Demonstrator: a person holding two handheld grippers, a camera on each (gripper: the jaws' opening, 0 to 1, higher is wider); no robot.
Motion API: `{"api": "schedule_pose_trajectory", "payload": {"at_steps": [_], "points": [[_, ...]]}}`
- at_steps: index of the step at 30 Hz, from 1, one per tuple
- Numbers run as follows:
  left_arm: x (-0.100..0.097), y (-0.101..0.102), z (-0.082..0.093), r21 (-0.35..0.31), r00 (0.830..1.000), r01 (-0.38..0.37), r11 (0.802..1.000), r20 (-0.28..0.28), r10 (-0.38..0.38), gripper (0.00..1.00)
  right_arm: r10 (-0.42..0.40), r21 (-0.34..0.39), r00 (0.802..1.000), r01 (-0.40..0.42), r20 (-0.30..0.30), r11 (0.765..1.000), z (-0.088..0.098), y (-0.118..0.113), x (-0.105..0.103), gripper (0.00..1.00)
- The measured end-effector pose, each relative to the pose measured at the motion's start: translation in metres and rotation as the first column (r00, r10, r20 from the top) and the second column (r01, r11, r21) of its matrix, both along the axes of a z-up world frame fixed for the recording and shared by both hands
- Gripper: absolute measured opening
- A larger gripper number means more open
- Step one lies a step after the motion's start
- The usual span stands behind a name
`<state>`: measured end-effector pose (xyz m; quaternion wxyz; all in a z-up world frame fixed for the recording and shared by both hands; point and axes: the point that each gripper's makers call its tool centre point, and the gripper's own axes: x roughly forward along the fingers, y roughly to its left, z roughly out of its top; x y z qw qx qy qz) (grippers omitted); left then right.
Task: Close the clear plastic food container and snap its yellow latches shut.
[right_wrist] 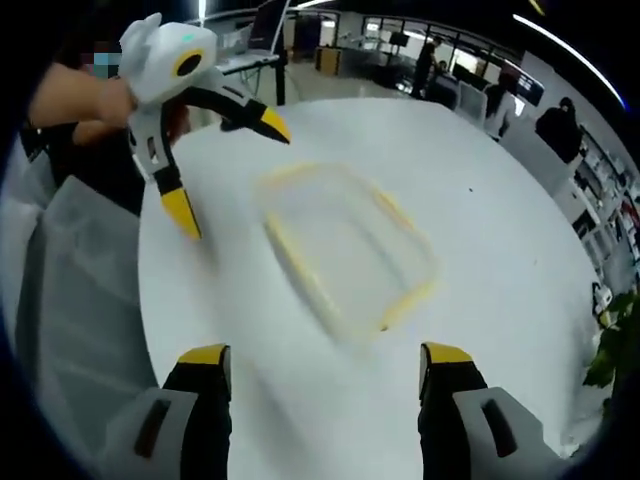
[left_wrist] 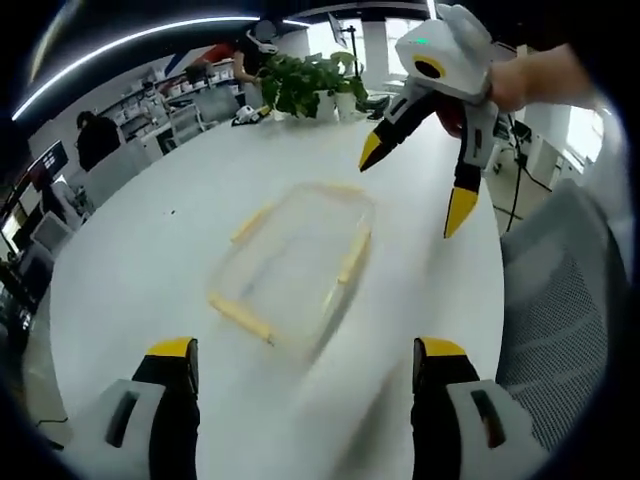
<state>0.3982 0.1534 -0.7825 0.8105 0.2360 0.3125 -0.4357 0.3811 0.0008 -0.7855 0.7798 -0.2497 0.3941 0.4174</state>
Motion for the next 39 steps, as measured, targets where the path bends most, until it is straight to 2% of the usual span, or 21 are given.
{"api": "schedule_pose_trajectory", "payload": {"at_steps": [4, 9, 12, 16, 21, 29, 33, 39], "points": [[-0.006, 0.002, 0.003, -0.041, 1.0, -0.022, 0.999, 0.006, 0.022, 0.9, -0.036, 0.052, 0.999, 0.036, -0.003, 0.998, 0.001, 0.001, -0.007, 0.77], [-0.015, 0.003, 0.005, -0.074, 1.0, -0.006, 0.997, 0.029, 0.008, 0.9, -0.055, 0.08, 0.999, 0.054, 0.005, 0.995, 0.001, 0.001, -0.014, 0.77], [-0.016, 0.006, 0.007, -0.1, 0.999, -0.021, 0.995, 0.03, 0.024, 0.9, -0.07, 0.095, 0.998, 0.069, 0.003, 0.993, 0.0, 0.0, -0.021, 0.77], [-0.02, 0.01, 0.01, -0.127, 0.999, -0.048, 0.991, 0.018, 0.05, 0.9, -0.094, 0.127, 0.995, 0.09, 0.021, 0.988, 0.003, -0.001, -0.025, 0.77], [-0.024, 0.017, 0.014, -0.142, 0.997, -0.061, 0.988, 0.034, 0.066, 0.91, -0.102, 0.161, 0.992, 0.089, 0.071, 0.983, 0.008, -0.002, -0.032, 0.77], [-0.036, 0.024, 0.017, -0.163, 0.996, -0.07, 0.984, 0.05, 0.079, 0.92, -0.127, 0.179, 0.987, 0.107, 0.103, 0.978, 0.009, -0.008, -0.04, 0.77], [-0.045, 0.027, 0.011, -0.166, 0.996, -0.073, 0.983, 0.035, 0.08, 0.92, -0.134, 0.177, 0.983, 0.11, 0.126, 0.978, 0.01, -0.011, -0.046, 0.77], [-0.057, 0.03, 0.012, -0.193, 0.995, -0.09, 0.977, 0.025, 0.096, 0.92, -0.143, 0.179, 0.979, 0.117, 0.144, 0.977, 0.008, -0.015, -0.057, 0.77]]}}
